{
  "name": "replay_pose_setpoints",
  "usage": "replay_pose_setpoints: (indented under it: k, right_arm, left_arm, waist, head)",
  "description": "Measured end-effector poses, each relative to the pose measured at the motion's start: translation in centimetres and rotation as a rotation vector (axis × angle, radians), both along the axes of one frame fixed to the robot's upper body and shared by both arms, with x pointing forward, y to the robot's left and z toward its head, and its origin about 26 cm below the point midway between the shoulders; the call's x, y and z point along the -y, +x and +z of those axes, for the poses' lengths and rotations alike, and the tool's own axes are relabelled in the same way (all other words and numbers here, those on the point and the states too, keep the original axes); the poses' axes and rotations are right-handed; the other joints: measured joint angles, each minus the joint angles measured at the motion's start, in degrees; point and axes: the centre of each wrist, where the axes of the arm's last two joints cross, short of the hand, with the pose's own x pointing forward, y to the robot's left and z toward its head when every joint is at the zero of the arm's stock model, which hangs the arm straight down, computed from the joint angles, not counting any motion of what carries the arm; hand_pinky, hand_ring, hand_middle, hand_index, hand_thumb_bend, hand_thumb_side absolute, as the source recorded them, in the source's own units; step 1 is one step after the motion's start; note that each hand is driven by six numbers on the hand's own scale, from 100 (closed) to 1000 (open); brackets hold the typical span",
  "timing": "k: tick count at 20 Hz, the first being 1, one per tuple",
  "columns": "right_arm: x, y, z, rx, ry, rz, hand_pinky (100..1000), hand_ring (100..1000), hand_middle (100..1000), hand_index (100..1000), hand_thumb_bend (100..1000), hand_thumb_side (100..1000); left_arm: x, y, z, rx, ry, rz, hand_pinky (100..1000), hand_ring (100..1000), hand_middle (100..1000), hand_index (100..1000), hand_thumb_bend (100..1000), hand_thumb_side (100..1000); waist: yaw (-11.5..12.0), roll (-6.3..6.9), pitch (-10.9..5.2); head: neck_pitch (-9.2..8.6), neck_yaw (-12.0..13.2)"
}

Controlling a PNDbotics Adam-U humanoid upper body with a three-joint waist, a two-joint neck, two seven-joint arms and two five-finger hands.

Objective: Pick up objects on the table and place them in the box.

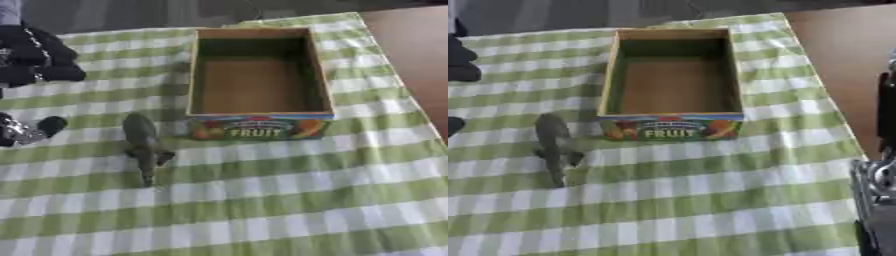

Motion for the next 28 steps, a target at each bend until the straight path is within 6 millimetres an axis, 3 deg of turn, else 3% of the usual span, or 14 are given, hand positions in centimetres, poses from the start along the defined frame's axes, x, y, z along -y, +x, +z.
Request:
replay_pose_setpoints:
  k: [7, 10, 12, 13, 18, 26, 28]
  right_arm:
    - [-0.1, 0.0, 0.0, -0.003, -0.003, 0.010, 874, 820, 650, 804, 100, 691]
    - [-0.2, 0.0, 0.0, -0.004, -0.005, 0.013, 875, 820, 650, 803, 100, 693]
    - [-0.2, 0.0, -0.1, -0.006, -0.007, 0.016, 875, 820, 650, 803, 100, 693]
    - [-0.2, 0.0, -0.1, -0.007, -0.007, 0.018, 875, 820, 650, 803, 100, 694]
    - [-0.3, 0.0, -0.1, -0.009, -0.011, 0.022, 876, 821, 648, 803, 100, 694]
    - [-0.4, 0.0, -0.1, -0.014, -0.014, 0.031, 877, 822, 648, 803, 100, 695]
    - [-0.4, 0.0, -0.1, -0.014, -0.014, 0.031, 877, 822, 648, 803, 100, 695]
  left_arm:
    - [1.4, 0.9, -0.1, -0.008, 0.113, 0.038, 872, 827, 732, 915, 420, 360]
    - [2.0, 1.1, -0.1, -0.005, 0.161, 0.053, 884, 841, 779, 952, 425, 245]
    - [2.4, 1.3, -0.4, -0.021, 0.189, 0.060, 897, 845, 794, 958, 425, 217]
    - [2.5, 1.4, -0.5, -0.029, 0.200, 0.066, 899, 845, 795, 958, 431, 228]
    - [2.8, 1.5, -0.9, -0.093, 0.200, 0.100, 908, 853, 814, 963, 656, 507]
    - [2.9, 2.0, 0.6, -0.205, 0.068, 0.133, 901, 848, 807, 940, 649, 578]
    - [3.0, 2.1, 1.0, -0.235, 0.039, 0.141, 900, 848, 809, 942, 641, 550]
  waist:
    - [-0.14, 0.04, 0.02]
    - [-0.25, 0.04, 0.06]
    - [-0.46, 0.13, 0.15]
    - [-0.50, 0.18, 0.22]
    - [-0.67, 0.67, 0.38]
    - [-0.84, 0.95, 0.39]
    - [-0.84, 1.00, 0.39]
  head:
    - [-0.42, -0.71]
    - [-0.45, -1.12]
    - [-0.52, -1.41]
    - [-0.61, -1.58]
    - [-0.62, -2.28]
    - [-0.38, -1.98]
    - [-0.29, -1.61]
